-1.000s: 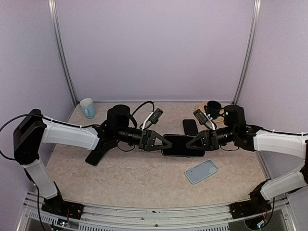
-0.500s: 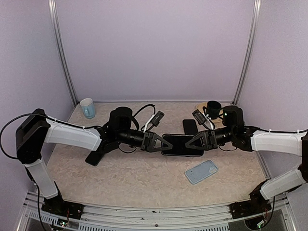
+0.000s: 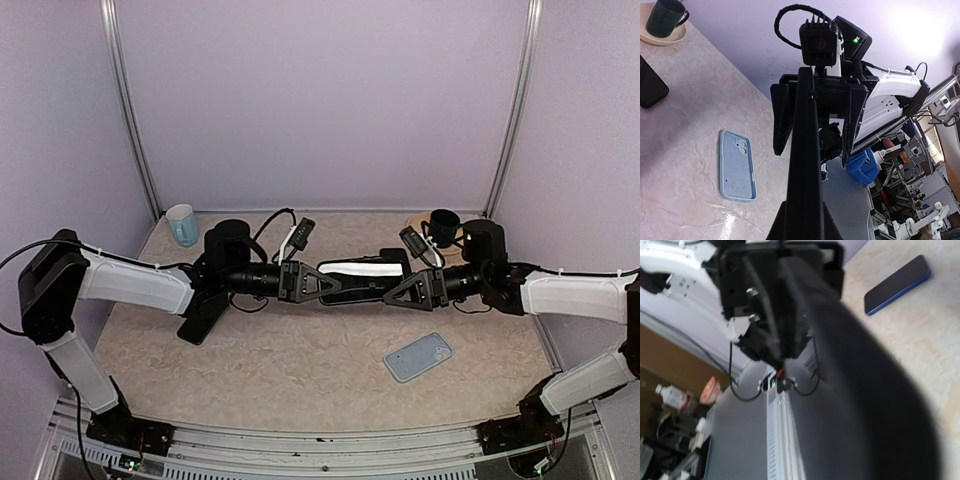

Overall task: Put the phone into the phone case
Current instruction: Press the phone with the phone case against the phone.

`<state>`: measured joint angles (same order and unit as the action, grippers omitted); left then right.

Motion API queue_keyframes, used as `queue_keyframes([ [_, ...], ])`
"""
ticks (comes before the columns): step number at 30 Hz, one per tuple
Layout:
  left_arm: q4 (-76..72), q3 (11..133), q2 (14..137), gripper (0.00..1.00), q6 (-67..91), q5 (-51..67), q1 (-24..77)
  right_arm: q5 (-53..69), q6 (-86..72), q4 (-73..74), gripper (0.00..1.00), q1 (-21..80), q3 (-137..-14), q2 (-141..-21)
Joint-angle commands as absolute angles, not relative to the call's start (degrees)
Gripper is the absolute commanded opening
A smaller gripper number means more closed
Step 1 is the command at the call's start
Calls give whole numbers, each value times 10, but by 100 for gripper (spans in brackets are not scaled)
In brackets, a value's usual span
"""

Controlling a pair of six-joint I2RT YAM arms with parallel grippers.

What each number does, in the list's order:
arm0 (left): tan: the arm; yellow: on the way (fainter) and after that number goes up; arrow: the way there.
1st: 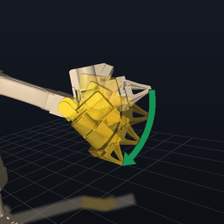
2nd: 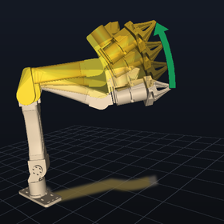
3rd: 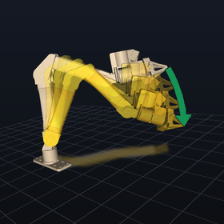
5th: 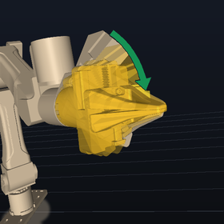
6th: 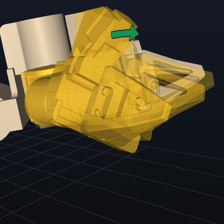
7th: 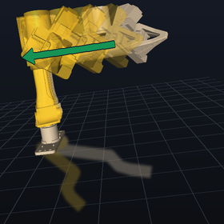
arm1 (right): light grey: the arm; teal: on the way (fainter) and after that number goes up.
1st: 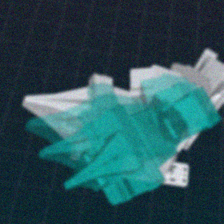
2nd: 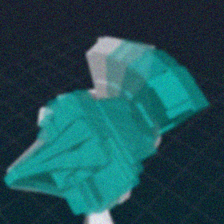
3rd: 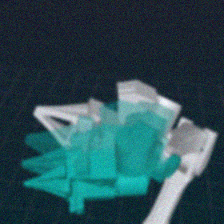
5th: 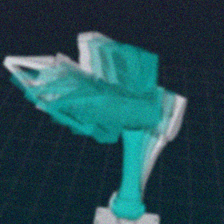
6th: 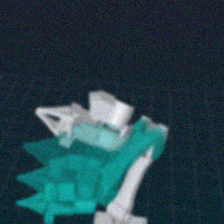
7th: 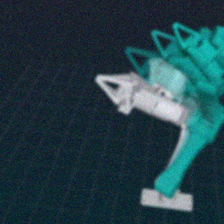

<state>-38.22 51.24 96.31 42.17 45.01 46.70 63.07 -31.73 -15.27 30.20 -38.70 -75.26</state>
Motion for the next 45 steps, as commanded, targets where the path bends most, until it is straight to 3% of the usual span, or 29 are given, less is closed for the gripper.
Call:
queue_keyframes([
  [1,-464,503,933,0,438,437,466,583,-390,-221,67,299,-377,-763],
  [6,-483,495,932,0,451,427,466,573,-499,-344,60,311,-365,-777],
  [10,-486,491,930,0,454,416,467,547,-480,-301,55,334,-395,-792],
  [14,-486,482,921,0,451,399,468,532,-503,-313,45,346,-398,-802],
  [17,-487,475,915,0,449,390,468,524,-510,-318,32,351,-400,-802],
  [22,-484,470,910,0,446,378,471,503,-513,-303,0,356,-407,-799],
  [29,-469,470,902,0,440,350,479,474,-497,-245,0,359,-430,-789],
  [32,-484,460,902,0,462,335,476,475,-495,-242,44,359,-437,-783],
  [35,-508,447,902,0,499,329,468,469,-481,-232,59,359,-436,-773],
  [40,-549,437,913,0,551,351,463,470,-459,-222,63,355,-436,-753],
  [45,-600,424,922,0,587,355,464,481,-468,-262,56,354,-428,-742],
])
